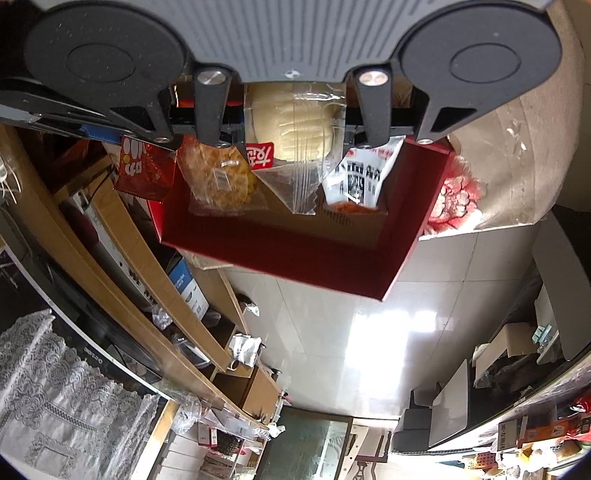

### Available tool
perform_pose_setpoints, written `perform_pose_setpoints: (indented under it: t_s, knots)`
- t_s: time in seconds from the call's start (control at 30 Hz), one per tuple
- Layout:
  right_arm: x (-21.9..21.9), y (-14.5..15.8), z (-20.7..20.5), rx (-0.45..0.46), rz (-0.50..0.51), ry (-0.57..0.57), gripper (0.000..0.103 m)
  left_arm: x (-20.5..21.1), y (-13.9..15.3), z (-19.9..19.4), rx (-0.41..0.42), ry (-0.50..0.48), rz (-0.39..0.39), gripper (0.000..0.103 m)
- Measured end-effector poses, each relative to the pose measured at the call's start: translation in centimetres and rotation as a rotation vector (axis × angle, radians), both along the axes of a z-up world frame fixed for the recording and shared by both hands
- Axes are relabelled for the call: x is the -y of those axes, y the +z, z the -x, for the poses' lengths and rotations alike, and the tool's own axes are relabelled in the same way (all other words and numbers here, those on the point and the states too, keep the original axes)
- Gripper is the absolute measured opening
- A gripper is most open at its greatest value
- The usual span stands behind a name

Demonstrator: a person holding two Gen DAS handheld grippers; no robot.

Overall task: Organize snacks
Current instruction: 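Carry the steamed bun with left tool while right tool carries the Trolli bag over the box, then release the steamed bun with left tool while right tool releases the Trolli bag into the box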

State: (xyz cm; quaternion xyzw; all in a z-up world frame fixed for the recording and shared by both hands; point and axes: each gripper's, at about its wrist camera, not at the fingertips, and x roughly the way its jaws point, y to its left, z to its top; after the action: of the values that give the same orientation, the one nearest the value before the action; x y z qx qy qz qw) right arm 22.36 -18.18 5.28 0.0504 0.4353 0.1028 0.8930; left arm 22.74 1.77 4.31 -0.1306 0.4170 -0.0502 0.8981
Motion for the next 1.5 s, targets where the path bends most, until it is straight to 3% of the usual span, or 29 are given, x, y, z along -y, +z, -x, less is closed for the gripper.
perform_pose_setpoints:
  t_s: [0.27, 1.17, 1.5]
  knots:
    - [-0.4, 0.0, -1.7, 0.012, -0.005, 0.008, 0.057, 0.4, 0.1, -2.4, 0.021, 0.013, 0.010, 0.038]
    - [-0.1, -3.1, -5.8, 0.000, -0.016, -0.026, 0.057, 2.0, -2.6, -8.4, 0.020, 0.039, -0.064, 0.038]
    - [-1.0, -3.4, -6.3, 0.017, 0.018, -0.023, 0.068, 1.7, -2.6, -8.6, 0.016, 0.039, -0.054, 0.042]
